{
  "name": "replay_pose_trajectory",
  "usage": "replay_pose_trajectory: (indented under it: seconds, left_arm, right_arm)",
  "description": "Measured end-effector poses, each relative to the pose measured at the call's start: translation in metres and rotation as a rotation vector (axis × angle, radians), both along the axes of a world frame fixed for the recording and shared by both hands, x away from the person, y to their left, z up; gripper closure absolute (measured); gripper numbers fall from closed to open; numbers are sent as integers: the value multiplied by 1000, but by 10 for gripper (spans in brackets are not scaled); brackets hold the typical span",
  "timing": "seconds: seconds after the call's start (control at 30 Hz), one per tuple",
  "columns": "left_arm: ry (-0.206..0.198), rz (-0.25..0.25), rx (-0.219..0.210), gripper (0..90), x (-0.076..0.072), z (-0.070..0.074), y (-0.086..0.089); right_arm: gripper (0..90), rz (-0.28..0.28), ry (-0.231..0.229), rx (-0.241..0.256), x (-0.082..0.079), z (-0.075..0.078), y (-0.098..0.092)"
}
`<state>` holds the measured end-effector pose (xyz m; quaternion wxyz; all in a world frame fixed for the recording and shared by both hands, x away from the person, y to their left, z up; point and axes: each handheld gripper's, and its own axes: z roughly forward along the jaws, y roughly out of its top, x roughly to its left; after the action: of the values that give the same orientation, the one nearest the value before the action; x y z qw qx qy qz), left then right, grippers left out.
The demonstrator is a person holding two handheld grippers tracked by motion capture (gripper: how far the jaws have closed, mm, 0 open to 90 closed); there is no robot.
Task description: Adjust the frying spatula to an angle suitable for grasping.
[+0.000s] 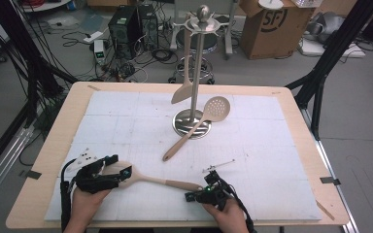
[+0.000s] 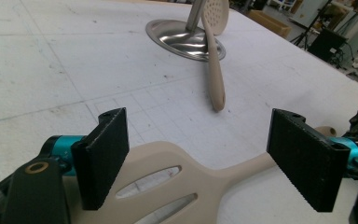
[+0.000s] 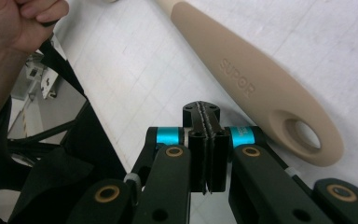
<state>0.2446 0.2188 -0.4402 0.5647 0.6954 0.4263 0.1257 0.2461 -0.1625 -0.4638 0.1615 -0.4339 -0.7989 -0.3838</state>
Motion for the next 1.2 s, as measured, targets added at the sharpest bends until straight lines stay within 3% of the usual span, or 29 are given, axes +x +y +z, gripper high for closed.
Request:
replay_pose_trajectory:
  seconds: [0.2, 0.47, 0.83, 1.2]
  left_arm:
    - [-9, 14, -48, 215, -2, 5, 5]
    - [-5, 4, -36, 215, -2, 5, 4]
    - [-7, 9, -42, 215, -2, 5, 5]
    - [-7, 13, -45, 214, -2, 5, 5]
  right_arm:
    - [900, -22, -16, -9, 6, 0, -3]
    - [900, -43, -22, -21, 14, 2, -5]
    - [900, -105, -33, -28, 38, 2, -8]
    - [900, -202, -20, 24, 66, -3, -9]
